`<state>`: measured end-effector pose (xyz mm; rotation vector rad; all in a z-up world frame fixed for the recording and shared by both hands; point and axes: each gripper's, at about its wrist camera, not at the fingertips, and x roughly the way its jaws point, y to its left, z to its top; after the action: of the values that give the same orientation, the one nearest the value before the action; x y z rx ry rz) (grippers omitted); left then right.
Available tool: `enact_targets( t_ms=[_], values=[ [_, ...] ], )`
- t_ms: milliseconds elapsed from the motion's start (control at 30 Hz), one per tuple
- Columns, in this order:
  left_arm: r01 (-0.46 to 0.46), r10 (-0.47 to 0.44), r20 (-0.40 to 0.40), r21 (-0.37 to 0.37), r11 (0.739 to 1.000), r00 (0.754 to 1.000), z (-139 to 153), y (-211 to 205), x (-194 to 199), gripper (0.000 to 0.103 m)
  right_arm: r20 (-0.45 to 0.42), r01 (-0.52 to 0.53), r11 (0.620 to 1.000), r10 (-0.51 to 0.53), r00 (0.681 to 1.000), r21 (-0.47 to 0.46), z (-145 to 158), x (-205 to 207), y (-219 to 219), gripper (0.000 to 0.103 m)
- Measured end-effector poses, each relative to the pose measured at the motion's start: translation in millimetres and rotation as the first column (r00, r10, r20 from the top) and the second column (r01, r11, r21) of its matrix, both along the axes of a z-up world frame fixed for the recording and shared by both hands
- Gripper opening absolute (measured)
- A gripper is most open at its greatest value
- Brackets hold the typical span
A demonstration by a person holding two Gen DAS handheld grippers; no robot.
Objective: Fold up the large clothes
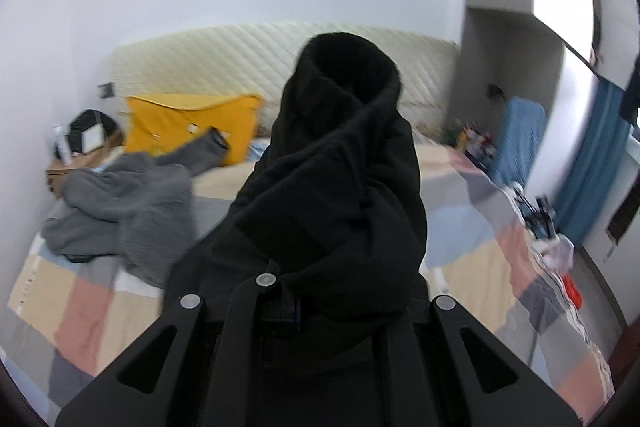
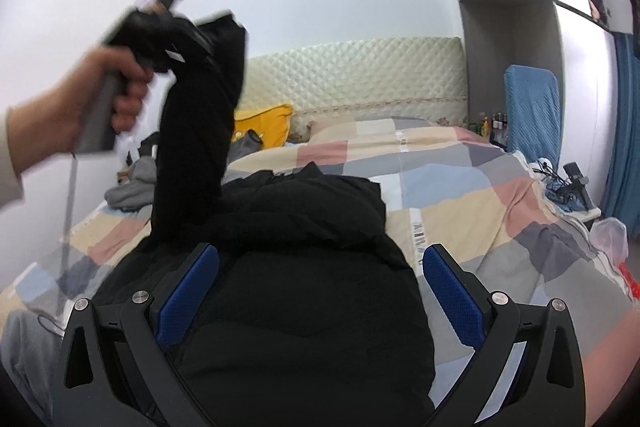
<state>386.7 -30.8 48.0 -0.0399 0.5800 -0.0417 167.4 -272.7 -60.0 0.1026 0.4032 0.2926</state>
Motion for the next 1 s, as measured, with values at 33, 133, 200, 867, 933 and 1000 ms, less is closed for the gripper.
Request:
enact_targets(
  t_ms=[33,133,200,867,933,1000],
  values=[
    [0.01,-0.01,-0.013,0.003,1.0,1.0,-8.3,-13.5,4.2,0.011,0.0,0.01,1.0,-0.01,1.0,0.016,0.1,0.3,-5.3,0.103],
    [0.038,-0.038,-0.044,-0.003,0.999,0.998,-34.7,-43.3,19.8,0.011,-0.004,0.05,0.997,-0.049,0.999,0.051,-1.6,2.6,-19.6,0.103],
    [0.052,-0.049,-0.055,0.042,0.998,0.997,-55.1,-66.4,28.1,0.011,-0.014,0.073,0.995,-0.072,0.997,0.065,-4.3,5.5,-27.8,0.103],
    [0.188,-0.151,-0.204,0.18,0.965,0.967,-231.1,-182.5,87.6,0.013,-0.15,0.172,0.98,-0.157,0.976,0.096,-49.9,52.5,-48.3,0.103],
    [0.199,-0.155,-0.212,0.202,0.959,0.965,-244.0,-187.7,90.9,0.014,-0.15,0.164,0.984,-0.153,0.977,0.066,-53.0,54.8,-40.4,0.103],
    [0.211,-0.159,-0.231,0.223,0.952,0.96,-254.0,-191.2,94.2,0.014,-0.147,0.174,0.984,-0.166,0.975,0.046,-54.7,55.7,-37.3,0.103]
  ],
)
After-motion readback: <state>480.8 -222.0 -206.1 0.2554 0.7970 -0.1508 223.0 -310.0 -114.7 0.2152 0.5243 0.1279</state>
